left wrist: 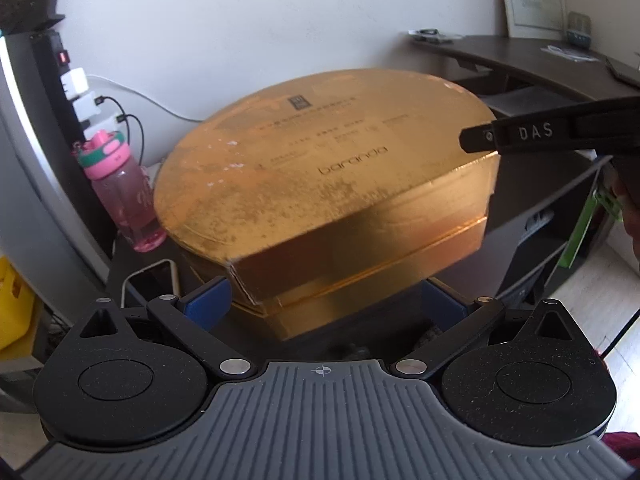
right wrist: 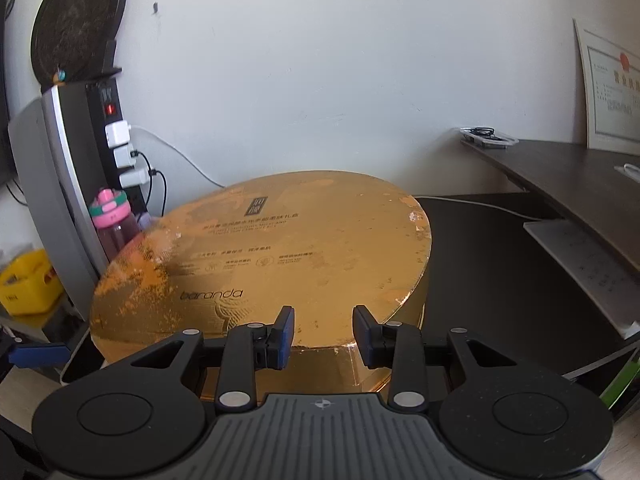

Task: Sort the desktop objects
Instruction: 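Set the gold lid flat onto the box rim with both tools, then open the right gripper and release the lid rim, withdrawing both tools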

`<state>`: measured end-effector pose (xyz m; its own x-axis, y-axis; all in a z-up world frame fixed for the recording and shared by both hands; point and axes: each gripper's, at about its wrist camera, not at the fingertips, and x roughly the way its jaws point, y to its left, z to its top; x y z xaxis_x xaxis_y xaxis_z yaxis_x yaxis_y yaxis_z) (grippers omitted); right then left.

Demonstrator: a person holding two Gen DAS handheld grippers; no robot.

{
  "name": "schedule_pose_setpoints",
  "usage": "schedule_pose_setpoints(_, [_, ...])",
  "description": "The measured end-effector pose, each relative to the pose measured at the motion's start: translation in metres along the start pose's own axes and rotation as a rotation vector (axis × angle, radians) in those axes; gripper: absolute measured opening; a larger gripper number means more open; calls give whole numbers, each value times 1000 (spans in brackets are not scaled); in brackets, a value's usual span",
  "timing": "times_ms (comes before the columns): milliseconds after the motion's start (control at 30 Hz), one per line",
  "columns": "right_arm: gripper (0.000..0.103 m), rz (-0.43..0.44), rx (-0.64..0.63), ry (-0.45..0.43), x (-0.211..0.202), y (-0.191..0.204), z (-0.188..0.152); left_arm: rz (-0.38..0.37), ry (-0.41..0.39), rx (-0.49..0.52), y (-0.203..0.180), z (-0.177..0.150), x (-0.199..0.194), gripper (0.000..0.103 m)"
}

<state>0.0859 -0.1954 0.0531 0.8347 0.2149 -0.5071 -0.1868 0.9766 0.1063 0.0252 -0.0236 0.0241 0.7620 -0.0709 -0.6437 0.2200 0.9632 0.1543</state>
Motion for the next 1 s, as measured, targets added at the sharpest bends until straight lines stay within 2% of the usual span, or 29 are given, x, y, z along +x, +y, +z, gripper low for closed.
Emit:
schedule_pose_setpoints(433, [36,-57,-60,79,13,13,-7,-25,-5,-55,20,1,2,103])
schedule_pose_setpoints(500, [39,-58,-45,77,13,14,-6,-18,-24,-60,23,2,0,103])
schedule_pose_setpoints(600, [41,-41,-28,54,9,18,-4,48,-102,-88,31,7,-5,103])
schedule_pose_setpoints(733, [43,-31,-64,7,7,30,0,222,-201,-143,47,16,0,103])
schedule_pose_setpoints(833, [47,-25,-88,2,9,36,1,312,-185,-212,62,21,10,103])
schedule_pose_setpoints(1000, [47,-25,-107,33,16,40,-2,368,-91,-249,75,23,29,103])
